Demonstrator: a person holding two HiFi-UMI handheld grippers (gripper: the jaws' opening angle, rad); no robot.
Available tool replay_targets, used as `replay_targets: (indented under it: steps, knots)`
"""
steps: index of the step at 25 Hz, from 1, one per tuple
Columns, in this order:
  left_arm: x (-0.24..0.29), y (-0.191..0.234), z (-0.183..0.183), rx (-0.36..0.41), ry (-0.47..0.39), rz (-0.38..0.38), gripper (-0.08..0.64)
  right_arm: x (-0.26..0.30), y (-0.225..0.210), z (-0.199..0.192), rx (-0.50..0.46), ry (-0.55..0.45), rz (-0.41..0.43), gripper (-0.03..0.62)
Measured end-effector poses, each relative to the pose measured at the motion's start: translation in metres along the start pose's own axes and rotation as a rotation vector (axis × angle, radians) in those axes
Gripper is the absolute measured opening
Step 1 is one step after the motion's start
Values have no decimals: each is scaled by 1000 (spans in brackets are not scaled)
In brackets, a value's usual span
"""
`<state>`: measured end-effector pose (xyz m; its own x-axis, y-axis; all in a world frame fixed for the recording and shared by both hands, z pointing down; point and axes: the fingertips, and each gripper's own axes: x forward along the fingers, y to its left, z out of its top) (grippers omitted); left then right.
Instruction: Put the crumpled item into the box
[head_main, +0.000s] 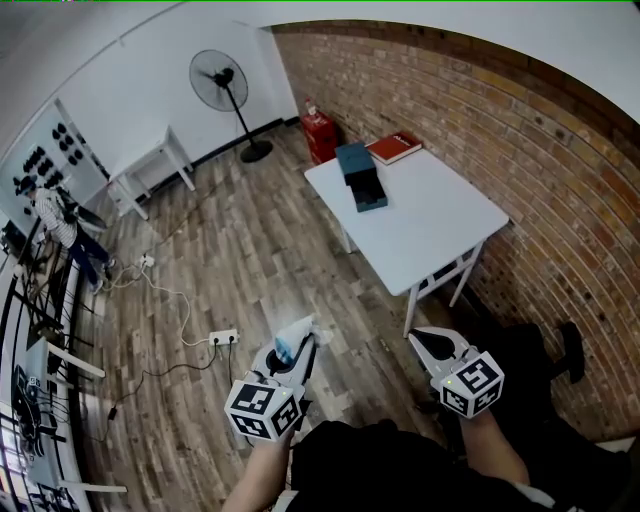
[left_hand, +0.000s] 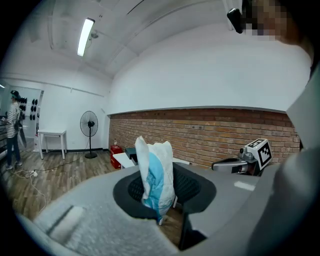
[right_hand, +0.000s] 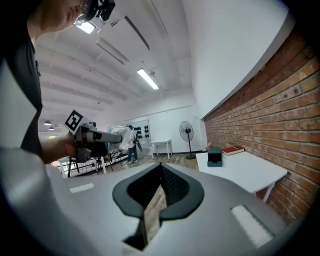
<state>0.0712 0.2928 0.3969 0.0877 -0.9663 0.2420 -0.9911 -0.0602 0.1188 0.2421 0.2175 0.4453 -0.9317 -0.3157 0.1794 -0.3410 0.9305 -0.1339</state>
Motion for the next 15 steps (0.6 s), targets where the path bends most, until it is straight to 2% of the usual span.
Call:
replay_targets:
  steps: [5,10,15]
  knots:
    - [33,7,2,-6,13,-31,81,-2,-28,-8,22,5,-79,2]
    - [84,19,6,-25,12,-85,81,11,-53,-18,39,37,-116,2]
    - [140,38,15,-34,16,-136,82,40,-93,-8,44,44,-157,1]
